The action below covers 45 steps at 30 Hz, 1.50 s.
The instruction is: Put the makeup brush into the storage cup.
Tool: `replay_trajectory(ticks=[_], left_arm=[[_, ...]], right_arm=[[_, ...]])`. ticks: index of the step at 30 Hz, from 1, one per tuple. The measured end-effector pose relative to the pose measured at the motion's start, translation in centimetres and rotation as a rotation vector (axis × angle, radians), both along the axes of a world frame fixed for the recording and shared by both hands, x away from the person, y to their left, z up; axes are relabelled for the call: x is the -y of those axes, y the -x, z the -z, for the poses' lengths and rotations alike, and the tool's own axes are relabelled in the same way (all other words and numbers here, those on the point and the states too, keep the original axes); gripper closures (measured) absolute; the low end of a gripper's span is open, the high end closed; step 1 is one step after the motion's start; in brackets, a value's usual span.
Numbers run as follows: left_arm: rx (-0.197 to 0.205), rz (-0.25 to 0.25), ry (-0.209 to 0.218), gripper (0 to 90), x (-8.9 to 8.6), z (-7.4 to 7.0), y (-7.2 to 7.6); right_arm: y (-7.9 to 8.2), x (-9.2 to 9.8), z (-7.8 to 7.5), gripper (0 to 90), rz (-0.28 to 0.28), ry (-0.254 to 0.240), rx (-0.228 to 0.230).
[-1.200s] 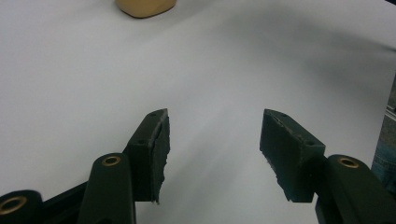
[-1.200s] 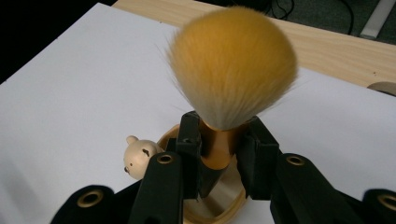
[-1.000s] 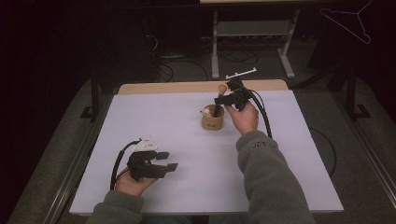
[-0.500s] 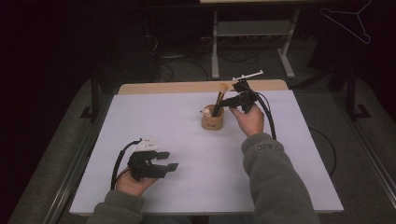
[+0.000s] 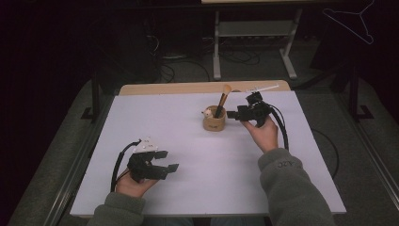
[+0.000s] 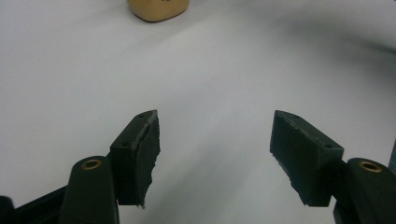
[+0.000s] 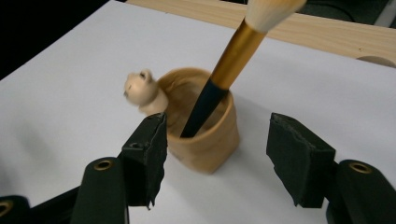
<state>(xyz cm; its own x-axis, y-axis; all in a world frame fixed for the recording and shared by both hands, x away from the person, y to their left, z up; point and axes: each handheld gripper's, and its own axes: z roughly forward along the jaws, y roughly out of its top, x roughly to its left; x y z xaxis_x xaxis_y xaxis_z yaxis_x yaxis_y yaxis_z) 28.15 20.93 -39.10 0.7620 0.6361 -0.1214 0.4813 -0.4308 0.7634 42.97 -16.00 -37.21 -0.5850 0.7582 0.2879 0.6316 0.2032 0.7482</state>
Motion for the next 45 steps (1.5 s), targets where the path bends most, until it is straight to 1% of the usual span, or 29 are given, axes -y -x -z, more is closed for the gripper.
replay_trajectory(ticks=[4,5,6,9,10,11,12,13,14,16,17,18,19,20,21,24,26,27,28,29,33,35,38,39,40,41,43,45], left_arm=[[0.005,-0.009,0.001,29.1,-0.1,-0.2,0.2],[0.019,-0.008,-0.006,28.9,-0.1,-0.3,0.2],[0.021,-0.008,-0.007,28.5,-0.1,-0.3,0.2],[0.019,-0.012,-0.018,27.4,-0.3,-0.3,0.1],[0.017,-0.022,-0.003,27.3,-0.3,-0.2,0.1],[0.020,-0.013,-0.018,26.9,-0.4,-0.3,0.0],[0.020,-0.016,-0.016,26.7,-0.5,-0.3,0.1],[0.017,-0.028,0.002,26.6,-0.4,-0.3,0.1],[0.021,-0.024,-0.003,26.6,-0.5,-0.3,0.1],[0.022,-0.027,-0.002,26.2,-0.7,-0.4,0.2],[0.023,-0.021,-0.013,25.7,-0.8,-0.4,0.2],[0.027,-0.025,-0.006,25.6,-0.8,-0.3,0.2],[0.027,-0.025,-0.006,25.4,-0.8,-0.3,0.2],[0.023,-0.027,0.001,24.8,-0.8,-0.3,0.3],[0.023,-0.020,-0.004,24.6,-0.9,-0.3,0.3],[0.040,0.003,0.003,22.7,-0.8,-0.4,0.5],[0.042,0.008,0.017,21.6,-0.8,-0.5,0.7],[0.043,0.012,0.020,21.0,-0.9,-0.5,0.7],[0.048,0.017,0.019,20.7,-1.0,-0.5,0.7],[0.045,0.012,0.022,20.8,-1.1,-0.5,0.7],[0.052,0.011,0.017,20.7,-1.7,-0.4,0.7],[0.060,0.013,0.016,20.8,-2.1,-0.4,0.8],[0.059,0.001,0.015,21.3,-2.4,-0.3,0.9],[0.060,-0.009,0.009,21.3,-2.6,-0.2,1.0],[0.059,-0.020,0.012,21.4,-2.7,-0.2,1.0],[0.065,-0.017,0.003,21.7,-2.8,-0.2,0.9],[0.058,-0.031,0.009,21.6,-3.0,-0.2,0.9],[0.056,-0.036,0.009,21.7,-3.1,-0.2,1.0]], right_arm=[[1.8,1.1,0.5,32.2,-0.019,-0.007,0.014],[2.2,1.4,0.6,31.4,-0.024,-0.001,0.016],[2.7,1.6,0.6,31.4,-0.026,-0.001,0.017],[3.9,2.4,0.6,30.3,-0.034,-0.007,0.024],[4.2,2.6,0.6,29.5,-0.040,-0.003,0.030],[4.6,2.7,0.5,28.8,-0.041,0.004,0.030],[4.9,2.9,0.5,28.8,-0.043,0.004,0.043],[5.3,3.0,0.4,28.4,-0.045,-0.003,0.043],[5.5,3.0,0.4,27.7,-0.050,0.001,0.054],[6.1,3.0,0.4,26.9,-0.059,0.013,0.055],[6.4,2.9,0.5,26.8,-0.066,0.022,0.064],[6.8,2.9,0.5,26.8,-0.070,0.024,0.072],[6.8,2.9,0.5,26.8,-0.070,0.024,0.072],[7.5,2.7,0.7,26.7,-0.081,0.041,0.080],[7.8,2.6,0.8,26.5,-0.080,0.049,0.083],[8.5,2.6,1.3,26.0,-0.097,0.062,0.089],[9.1,2.5,1.5,25.7,-0.089,0.071,0.087],[9.3,2.5,1.5,25.7,-0.091,0.082,0.086],[9.5,2.5,1.5,26.4,-0.091,0.080,0.093],[9.8,2.6,1.6,26.0,-0.090,0.076,0.103],[10.5,3.1,1.9,24.7,-0.082,0.070,0.089],[10.9,3.3,2.0,24.9,-0.079,0.068,0.102],[11.2,3.5,2.2,24.8,-0.076,0.066,0.100],[11.5,3.6,2.3,24.5,-0.073,0.059,0.097],[11.7,3.7,2.3,24.1,-0.072,0.063,0.095],[11.9,3.7,2.3,24.6,-0.070,0.060,0.096],[12.2,3.8,2.4,24.4,-0.076,0.056,0.107],[12.6,3.9,2.6,24.3,-0.074,0.058,0.099]])
